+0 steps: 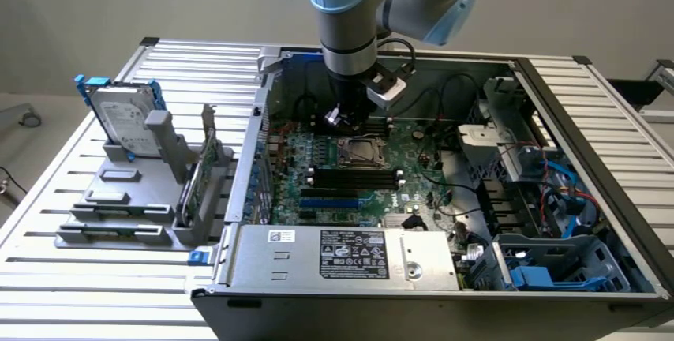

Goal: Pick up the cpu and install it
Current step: 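Install the first cpu locking lever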

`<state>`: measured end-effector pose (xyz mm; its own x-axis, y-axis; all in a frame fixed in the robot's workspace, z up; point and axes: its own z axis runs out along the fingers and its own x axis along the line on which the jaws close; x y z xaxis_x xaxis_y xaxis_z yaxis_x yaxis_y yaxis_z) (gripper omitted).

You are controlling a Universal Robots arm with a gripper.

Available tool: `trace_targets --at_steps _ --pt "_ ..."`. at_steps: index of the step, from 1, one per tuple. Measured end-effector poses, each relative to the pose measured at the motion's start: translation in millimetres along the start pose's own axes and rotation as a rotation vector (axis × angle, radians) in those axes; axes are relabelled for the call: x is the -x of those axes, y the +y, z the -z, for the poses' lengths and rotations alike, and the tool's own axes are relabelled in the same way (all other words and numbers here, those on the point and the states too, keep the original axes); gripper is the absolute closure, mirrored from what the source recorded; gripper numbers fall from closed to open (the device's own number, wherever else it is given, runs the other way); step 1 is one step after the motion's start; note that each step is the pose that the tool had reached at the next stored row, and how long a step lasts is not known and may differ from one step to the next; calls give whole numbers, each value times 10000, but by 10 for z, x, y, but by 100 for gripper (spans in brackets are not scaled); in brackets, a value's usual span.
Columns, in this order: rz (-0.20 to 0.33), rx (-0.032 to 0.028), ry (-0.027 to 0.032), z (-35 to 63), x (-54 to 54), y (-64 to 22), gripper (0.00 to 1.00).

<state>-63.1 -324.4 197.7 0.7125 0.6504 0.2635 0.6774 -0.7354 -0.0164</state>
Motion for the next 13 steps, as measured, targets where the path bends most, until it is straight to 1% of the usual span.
trace_targets --at_steps 13 --pt "1 1 0 -6 -10 11 89"
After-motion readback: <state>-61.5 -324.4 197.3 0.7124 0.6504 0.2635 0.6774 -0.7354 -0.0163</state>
